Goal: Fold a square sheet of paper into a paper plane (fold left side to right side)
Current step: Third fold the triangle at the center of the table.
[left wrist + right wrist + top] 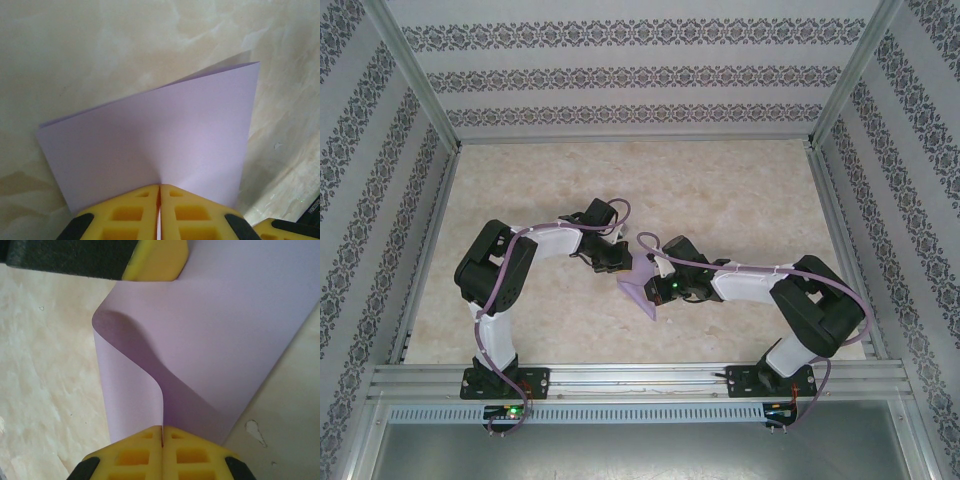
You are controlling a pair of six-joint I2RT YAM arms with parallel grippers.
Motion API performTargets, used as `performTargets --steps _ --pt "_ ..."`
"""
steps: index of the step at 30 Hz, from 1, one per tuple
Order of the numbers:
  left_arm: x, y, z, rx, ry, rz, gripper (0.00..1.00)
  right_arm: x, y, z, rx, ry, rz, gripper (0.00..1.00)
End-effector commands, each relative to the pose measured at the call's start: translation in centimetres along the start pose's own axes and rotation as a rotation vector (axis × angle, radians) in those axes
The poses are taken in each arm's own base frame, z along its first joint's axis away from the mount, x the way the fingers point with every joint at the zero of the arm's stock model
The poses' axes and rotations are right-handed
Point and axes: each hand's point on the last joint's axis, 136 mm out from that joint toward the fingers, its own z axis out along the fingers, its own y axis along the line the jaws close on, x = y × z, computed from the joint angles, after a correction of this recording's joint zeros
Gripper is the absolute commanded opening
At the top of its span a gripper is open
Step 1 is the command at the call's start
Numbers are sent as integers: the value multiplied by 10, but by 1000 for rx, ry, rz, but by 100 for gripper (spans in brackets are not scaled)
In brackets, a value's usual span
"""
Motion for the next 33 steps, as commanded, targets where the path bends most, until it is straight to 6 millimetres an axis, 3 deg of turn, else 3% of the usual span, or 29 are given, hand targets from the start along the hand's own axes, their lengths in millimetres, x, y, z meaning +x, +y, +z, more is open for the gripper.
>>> performTargets --steps 1,10,33 --pt "9 24 13 -97 29 -9 9 -7 5 -1 5 -14 -30 0" --pt "9 24 14 -96 28 -12 9 -12 4 3 17 -5 -33 0" --pt "9 23 12 -97 28 -7 9 7 -7 12 40 50 -20 0"
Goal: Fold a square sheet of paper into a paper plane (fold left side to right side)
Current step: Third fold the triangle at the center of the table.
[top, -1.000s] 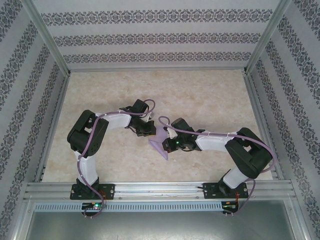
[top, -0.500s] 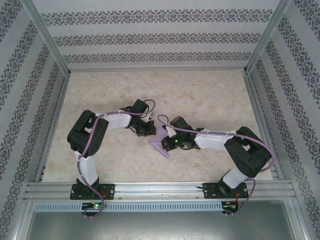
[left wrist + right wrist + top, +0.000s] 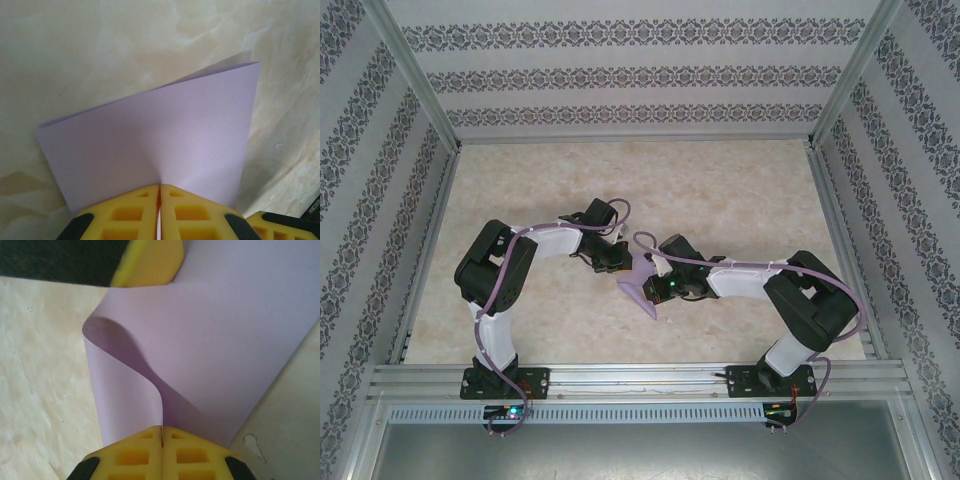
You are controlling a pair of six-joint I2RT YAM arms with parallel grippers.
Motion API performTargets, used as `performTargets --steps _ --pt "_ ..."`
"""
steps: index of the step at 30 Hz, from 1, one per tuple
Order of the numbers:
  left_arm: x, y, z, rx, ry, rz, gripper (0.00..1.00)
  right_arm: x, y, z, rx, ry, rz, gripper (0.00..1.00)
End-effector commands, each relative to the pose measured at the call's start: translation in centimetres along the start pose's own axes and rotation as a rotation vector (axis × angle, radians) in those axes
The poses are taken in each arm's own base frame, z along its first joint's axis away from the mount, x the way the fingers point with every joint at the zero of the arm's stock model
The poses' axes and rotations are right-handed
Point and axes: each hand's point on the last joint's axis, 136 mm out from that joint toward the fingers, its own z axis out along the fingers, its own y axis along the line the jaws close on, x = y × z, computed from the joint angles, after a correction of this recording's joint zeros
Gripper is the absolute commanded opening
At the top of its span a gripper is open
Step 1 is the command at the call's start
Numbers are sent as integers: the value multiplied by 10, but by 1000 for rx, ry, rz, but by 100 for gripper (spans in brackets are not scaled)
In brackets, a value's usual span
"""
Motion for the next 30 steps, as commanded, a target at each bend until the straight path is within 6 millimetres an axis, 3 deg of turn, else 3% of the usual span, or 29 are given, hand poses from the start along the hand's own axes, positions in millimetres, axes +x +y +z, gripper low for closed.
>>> performTargets --steps 1,10,17,20,24,30 --pt "9 22 11 -96 27 -6 9 8 -4 5 23 24 -15 0" --pt "-2 8 -1 -72 -24 19 14 16 -10 8 37 48 -8 0" --pt "-26 -20 -38 -33 -133 84 17 21 -13 11 41 65 3 0" --pt "-29 -22 -59 -25 -190 92 17 22 -13 13 39 68 4 0" --pt "-16 -24 -81 6 -239 117 14 22 -13 13 40 70 6 0" --pt "19 -39 -84 173 -223 142 11 22 -14 13 41 69 6 0"
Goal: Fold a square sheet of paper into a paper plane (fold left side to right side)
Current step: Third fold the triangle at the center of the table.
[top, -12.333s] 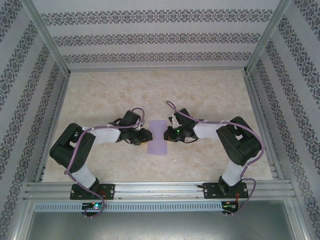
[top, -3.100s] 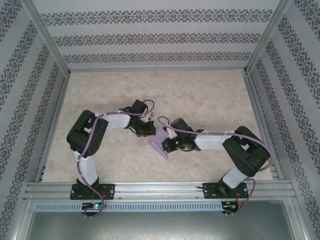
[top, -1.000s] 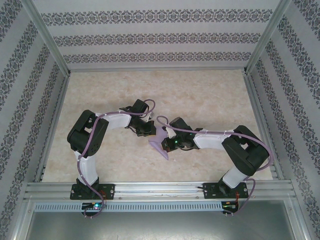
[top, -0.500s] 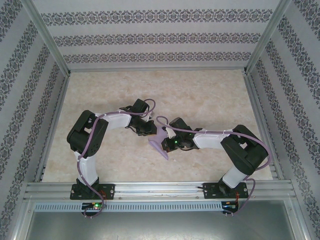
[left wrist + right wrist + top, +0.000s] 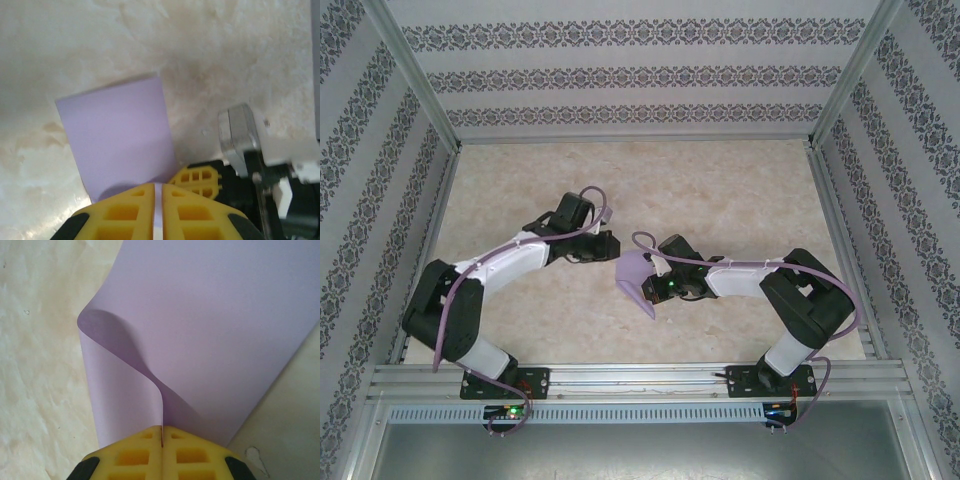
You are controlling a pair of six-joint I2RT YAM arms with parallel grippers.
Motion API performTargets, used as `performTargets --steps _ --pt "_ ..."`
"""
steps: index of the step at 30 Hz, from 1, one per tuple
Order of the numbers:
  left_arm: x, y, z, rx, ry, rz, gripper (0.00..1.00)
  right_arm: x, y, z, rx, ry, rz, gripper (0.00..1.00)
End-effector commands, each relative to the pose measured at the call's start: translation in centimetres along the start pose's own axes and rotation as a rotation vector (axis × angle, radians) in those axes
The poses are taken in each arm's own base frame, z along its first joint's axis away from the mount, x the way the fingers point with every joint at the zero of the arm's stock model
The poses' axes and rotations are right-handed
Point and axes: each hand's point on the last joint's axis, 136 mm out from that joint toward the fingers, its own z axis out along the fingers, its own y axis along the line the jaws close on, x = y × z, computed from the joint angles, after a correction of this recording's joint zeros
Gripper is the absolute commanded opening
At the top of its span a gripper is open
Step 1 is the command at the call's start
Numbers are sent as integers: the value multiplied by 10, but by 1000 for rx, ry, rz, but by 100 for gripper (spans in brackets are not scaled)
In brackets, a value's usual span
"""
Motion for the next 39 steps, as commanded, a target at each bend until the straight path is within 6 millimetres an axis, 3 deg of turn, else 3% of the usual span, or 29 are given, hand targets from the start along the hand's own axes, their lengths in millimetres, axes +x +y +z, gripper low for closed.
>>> performTargets --steps 1,8,17,39 --pt "17 -12 3 117 23 -5 11 24 -12 9 45 75 7 0" --pt "42 -22 26 228 71 -56 10 25 -14 9 51 79 15 0" --pt "60 -15 53 213 127 -79 10 26 -16 10 59 86 19 0" --pt "77 16 72 113 172 -109 10 28 -17 12 63 97 19 0"
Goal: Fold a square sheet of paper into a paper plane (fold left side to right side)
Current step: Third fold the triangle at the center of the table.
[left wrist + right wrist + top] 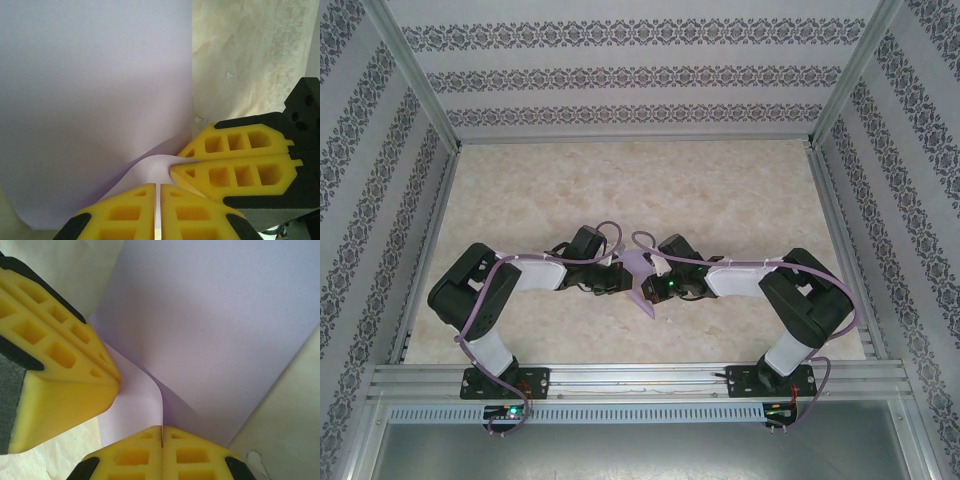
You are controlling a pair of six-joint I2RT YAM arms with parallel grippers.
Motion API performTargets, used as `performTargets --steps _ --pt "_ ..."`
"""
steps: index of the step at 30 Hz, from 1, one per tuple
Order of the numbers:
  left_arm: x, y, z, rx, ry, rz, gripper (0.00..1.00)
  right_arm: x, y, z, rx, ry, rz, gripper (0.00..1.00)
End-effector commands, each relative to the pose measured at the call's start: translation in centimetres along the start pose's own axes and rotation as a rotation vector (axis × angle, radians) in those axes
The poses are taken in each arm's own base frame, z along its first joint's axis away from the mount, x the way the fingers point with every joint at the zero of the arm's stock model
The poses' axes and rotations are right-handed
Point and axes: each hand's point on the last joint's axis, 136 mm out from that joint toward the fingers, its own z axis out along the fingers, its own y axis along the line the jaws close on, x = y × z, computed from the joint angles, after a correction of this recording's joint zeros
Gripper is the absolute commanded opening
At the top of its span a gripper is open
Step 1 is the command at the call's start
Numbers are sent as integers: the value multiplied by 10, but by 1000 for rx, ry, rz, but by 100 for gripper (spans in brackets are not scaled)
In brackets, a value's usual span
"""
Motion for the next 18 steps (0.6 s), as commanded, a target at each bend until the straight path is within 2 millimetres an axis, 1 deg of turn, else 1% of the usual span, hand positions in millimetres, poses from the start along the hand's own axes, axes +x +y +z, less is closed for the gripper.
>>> performTargets --steps 1,12,15,18 --pt "7 11 6 -31 11 9 10 28 -18 10 70 94 20 0" --pt "3 19 12 -54 0 9 10 27 -17 9 66 91 19 0" --pt "8 30 14 -94 14 -6 10 22 -14 7 56 78 24 0" --pt "15 41 14 -133 32 -25 10 13 -10 2 36 54 27 6"
